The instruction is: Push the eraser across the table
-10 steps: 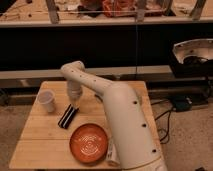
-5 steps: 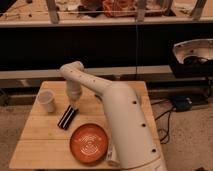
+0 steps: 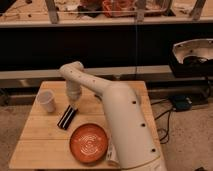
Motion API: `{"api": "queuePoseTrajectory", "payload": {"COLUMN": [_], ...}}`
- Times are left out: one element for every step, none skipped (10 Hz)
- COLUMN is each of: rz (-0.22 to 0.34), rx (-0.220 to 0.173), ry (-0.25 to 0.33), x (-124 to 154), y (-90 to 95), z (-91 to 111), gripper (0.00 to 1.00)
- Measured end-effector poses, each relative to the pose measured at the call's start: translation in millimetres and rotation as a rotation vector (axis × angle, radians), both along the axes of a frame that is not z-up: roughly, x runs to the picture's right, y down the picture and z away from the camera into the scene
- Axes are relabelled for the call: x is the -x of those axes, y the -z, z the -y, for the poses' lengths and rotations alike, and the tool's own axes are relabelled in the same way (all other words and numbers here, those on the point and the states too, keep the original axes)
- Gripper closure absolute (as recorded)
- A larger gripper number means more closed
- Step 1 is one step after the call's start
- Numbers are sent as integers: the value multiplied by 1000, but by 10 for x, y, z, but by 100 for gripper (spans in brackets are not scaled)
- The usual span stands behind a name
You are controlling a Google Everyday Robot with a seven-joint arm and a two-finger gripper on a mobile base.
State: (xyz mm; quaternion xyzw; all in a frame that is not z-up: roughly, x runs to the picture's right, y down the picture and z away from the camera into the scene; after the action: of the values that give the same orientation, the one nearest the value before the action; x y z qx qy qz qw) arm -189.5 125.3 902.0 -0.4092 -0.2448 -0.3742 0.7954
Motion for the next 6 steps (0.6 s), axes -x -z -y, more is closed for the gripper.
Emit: {"api": "queuePoseTrajectory", "payload": {"rz": [-1, -1, -1, -1, -2, -1], "rx": [2, 3, 4, 5, 5, 5], "ry": [3, 3, 3, 6, 4, 4], "x": [-6, -9, -10, -2, 6, 10], "y": [15, 20, 20, 17, 7, 12], "z": [11, 16, 16, -9, -24, -20], "gripper": [98, 98, 98, 98, 98, 98]}}
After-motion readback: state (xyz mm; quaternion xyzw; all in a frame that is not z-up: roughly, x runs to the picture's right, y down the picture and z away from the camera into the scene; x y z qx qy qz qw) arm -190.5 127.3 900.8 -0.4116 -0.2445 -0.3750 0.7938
